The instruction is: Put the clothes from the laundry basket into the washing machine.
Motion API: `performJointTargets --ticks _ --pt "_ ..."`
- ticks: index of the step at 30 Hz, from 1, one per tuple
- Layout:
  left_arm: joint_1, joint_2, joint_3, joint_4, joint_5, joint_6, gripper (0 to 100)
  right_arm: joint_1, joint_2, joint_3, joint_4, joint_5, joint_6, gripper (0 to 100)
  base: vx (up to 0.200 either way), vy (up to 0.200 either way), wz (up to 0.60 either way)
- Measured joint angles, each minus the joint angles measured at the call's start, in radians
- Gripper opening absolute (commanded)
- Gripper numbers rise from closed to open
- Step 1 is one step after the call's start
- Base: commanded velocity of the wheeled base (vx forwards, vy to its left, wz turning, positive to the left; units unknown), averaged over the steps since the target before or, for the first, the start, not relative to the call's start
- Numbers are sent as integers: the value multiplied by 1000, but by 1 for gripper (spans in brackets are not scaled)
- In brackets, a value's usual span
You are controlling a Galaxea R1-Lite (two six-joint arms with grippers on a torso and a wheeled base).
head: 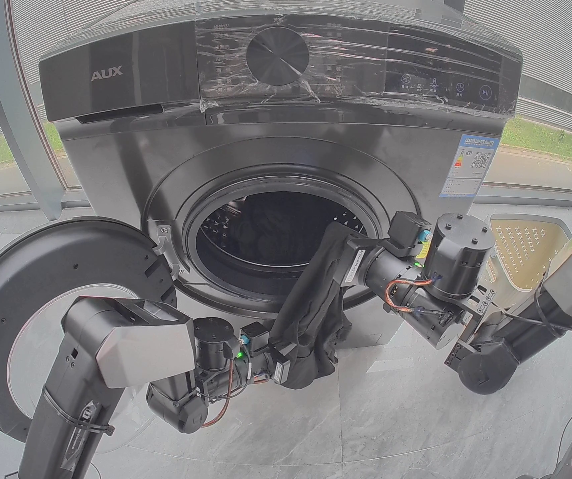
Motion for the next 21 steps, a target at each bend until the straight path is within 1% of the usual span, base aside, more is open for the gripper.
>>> performJointTargets --ticks 6,11,15,16,17,19,21 --pt "12 -83 113 0 -11 -2 0 -15 -4 53 -4 0 0 0 0 0 0" --pt "27 -209 262 0 -65 -8 0 -29 -25 134 -32 28 3 0 0 0 0" --pt "47 -337 398 0 -123 -11 0 -47 -63 230 -50 86 8 0 0 0 0" --pt "56 -383 440 0 -144 -11 0 -53 -81 277 -53 115 11 0 0 0 0" --pt "60 -397 452 -1 -149 -11 0 -54 -87 291 -56 123 13 0 0 0 0" --pt "80 -462 501 -1 -170 -11 0 -60 -113 359 -71 158 18 0 0 0 0" --pt "101 -518 541 0 -186 -13 0 -64 -135 422 -102 182 21 0 0 0 0"
